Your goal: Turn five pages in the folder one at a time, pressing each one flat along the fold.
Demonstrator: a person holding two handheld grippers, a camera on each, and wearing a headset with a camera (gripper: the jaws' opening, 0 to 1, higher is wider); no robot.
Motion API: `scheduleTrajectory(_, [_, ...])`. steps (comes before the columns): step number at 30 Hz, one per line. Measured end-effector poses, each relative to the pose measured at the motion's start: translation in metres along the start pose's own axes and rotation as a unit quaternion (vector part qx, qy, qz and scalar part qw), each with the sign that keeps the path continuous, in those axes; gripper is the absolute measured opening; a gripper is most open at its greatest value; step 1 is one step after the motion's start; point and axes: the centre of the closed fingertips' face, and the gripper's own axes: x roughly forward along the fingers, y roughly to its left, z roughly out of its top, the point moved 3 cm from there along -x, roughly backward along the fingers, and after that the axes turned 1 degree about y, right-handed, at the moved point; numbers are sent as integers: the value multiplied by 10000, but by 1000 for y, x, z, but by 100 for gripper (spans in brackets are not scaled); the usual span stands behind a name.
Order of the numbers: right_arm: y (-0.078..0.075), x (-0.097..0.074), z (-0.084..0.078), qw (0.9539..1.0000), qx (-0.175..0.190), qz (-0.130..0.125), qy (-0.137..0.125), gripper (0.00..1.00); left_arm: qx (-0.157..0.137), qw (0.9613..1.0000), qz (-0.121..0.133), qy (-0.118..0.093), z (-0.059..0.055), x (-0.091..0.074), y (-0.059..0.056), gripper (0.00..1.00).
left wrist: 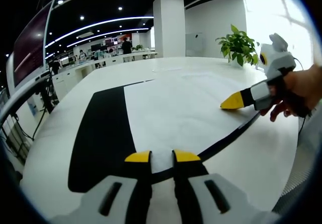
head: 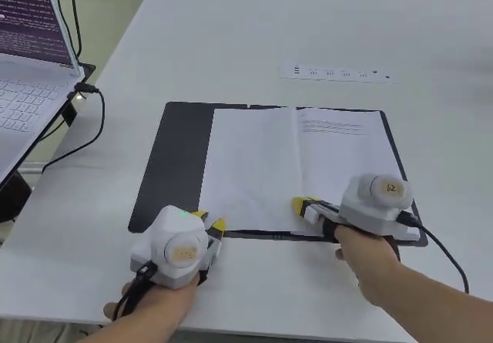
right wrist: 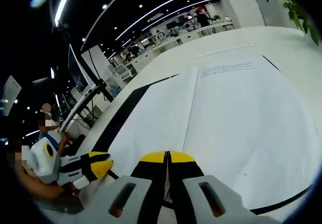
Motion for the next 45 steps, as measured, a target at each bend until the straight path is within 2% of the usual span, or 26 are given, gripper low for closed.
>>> scheduleTrajectory(17, [11,-29,-29,9990,333,153,256,0,-25,10000,5,29,2,-1,-1,14])
scheduleTrajectory(22, [13,-38,-36,9973,573,203,401,0,-20,10000,3,81,3,-1,-1,14])
scheduleTrajectory(23, [14,-42,-39,9963,660,185,521,0,-18,9999,1,101,3,-1,-1,14])
scheduleTrajectory(26, [18,-52,-45,9943,786,294,653,0,-20,9999,-12,143,3,-1,-1,14])
scheduleTrajectory(29, [24,-69,-39,9925,1007,465,509,0,-79,9996,-33,251,4,0,0,14])
scheduleTrajectory(32, [30,-83,-32,9925,1010,509,464,0,-216,9990,-24,401,5,1,2,14])
scheduleTrajectory(33, [36,-91,-25,9926,987,601,362,0,-329,9981,-39,518,5,2,3,13])
scheduleTrajectory(34, [39,-96,-21,9925,977,667,299,0,-474,9970,-91,608,6,2,2,13])
scheduleTrajectory(36, [47,-111,-11,9930,886,758,201,0,-863,9923,-260,855,8,0,-2,15])
scheduleTrajectory(38, [54,-127,0,9932,784,855,29,0,-1145,9871,-302,1081,11,-7,-5,13])
scheduleTrajectory(39, [56,-135,5,9937,683,883,-39,0,-1094,9889,-316,958,19,-10,-4,13])
scheduleTrajectory(40, [59,-145,11,9945,539,888,-121,0,-1211,9890,-378,762,30,-16,-8,13])
scheduleTrajectory(42, [60,-164,21,9955,402,825,-240,0,-1267,9889,-494,603,44,-30,-12,16])
scheduleTrajectory(45, [54,-190,41,9963,135,572,-623,0,-1309,9889,-607,344,66,-52,-18,19])
